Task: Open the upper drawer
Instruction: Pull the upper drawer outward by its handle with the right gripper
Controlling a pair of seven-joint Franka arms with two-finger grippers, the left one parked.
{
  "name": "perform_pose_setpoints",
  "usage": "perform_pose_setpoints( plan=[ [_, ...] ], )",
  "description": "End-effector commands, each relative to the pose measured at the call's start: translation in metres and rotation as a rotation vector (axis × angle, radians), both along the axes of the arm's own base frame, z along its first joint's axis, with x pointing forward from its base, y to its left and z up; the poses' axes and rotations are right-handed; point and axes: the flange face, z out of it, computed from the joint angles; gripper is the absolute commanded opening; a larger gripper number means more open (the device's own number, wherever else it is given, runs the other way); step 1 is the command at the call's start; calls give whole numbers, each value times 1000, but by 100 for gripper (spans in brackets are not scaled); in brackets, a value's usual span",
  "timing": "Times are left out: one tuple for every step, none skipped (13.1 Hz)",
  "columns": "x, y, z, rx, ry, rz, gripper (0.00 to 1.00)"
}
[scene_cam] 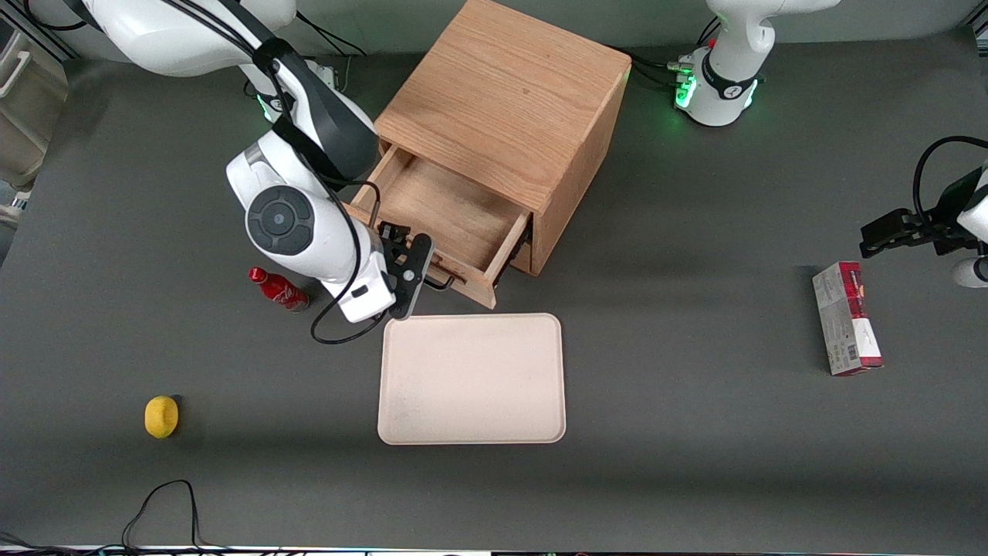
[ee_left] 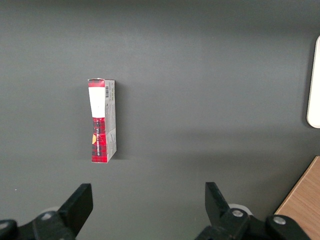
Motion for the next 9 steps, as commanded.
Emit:
perform_pose_setpoints(
  plan=[
    [18, -6, -6, 19, 5, 24, 100],
    [19, -6, -5, 20, 4, 24, 100],
    [19, -6, -5, 20, 4, 24, 100],
    [19, -6, -6, 20, 6, 24, 100],
    [20, -6, -11, 21, 12, 25, 100],
    [20, -6, -13, 20, 14, 28, 100],
    [21, -6, -14, 20, 15, 28, 100],
    [26, -13, -19, 14, 16, 19, 100],
    [29, -18, -19, 11, 13, 12, 100]
  ],
)
